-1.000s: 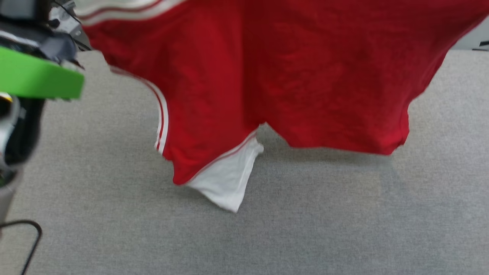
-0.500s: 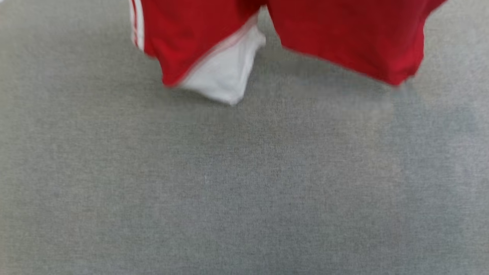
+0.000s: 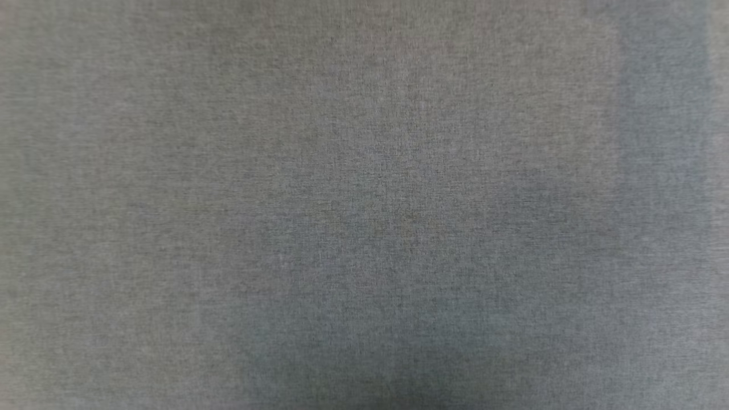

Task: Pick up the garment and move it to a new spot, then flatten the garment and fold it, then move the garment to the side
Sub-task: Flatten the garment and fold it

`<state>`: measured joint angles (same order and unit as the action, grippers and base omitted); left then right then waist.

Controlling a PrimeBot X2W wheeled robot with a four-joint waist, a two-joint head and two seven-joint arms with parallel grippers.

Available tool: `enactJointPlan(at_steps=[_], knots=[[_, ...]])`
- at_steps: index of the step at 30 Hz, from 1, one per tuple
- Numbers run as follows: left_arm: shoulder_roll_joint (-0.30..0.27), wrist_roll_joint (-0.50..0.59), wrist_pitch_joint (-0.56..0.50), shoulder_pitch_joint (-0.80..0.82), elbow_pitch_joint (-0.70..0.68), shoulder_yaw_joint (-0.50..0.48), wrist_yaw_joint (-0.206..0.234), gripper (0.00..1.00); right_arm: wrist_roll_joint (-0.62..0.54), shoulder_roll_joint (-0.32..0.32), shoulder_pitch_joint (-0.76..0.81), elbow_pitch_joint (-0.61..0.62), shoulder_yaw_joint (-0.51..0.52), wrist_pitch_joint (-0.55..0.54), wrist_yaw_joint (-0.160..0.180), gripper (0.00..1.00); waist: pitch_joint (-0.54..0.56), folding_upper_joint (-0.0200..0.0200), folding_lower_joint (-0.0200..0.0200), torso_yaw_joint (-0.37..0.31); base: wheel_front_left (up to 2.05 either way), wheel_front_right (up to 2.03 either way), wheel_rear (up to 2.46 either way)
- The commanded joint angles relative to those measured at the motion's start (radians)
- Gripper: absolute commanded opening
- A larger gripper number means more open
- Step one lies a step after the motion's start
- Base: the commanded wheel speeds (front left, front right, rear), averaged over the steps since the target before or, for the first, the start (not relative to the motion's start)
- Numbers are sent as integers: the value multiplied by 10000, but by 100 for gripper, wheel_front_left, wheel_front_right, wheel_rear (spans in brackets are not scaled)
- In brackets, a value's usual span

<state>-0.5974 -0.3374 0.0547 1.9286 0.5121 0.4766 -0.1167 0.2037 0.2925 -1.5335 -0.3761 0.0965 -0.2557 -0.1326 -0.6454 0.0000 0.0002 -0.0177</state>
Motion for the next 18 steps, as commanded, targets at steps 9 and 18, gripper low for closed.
enactJointPlan(at_steps=[9, 18], knots=[[831, 90, 1721, 114, 2439, 846, -107, 0, -835, -572, -702, -1847, -226, 1819, 19, 0, -856, 0, -2, 59, 0, 0, 0], [1542, -677, 2063, -2767, 2068, 945, -121, 0, -177, -795, 694, -2756, -1424, 3108, 19, 0, -365, 0, -2, 363, 0, 0, 0]])
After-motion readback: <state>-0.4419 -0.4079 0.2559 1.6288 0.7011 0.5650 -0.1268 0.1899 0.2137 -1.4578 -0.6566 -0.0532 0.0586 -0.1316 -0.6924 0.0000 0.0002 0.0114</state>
